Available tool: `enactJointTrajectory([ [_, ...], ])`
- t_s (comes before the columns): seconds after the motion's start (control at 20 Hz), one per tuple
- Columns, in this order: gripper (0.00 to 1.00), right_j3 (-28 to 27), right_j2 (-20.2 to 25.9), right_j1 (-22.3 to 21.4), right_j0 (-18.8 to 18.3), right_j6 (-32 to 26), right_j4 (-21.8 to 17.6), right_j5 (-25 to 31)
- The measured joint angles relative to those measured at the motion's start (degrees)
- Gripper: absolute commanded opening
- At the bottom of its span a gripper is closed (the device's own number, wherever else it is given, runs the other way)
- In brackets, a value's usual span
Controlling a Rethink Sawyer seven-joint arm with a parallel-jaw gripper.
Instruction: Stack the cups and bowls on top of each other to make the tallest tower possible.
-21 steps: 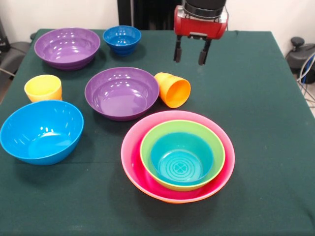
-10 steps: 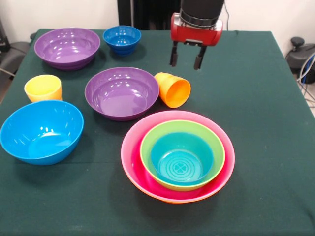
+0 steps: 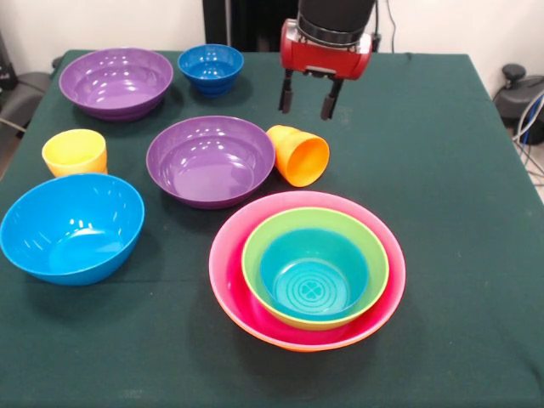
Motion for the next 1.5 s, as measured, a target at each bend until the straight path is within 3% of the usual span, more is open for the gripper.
enactJointTrajectory([
  [0.9,1.0,-0.89,-0.38,0.55,-0.07,0.0,0.0,0.0],
  [1.5,1.0,2.4,1.81,-0.89,-2.26,0.0,0.0,0.0],
])
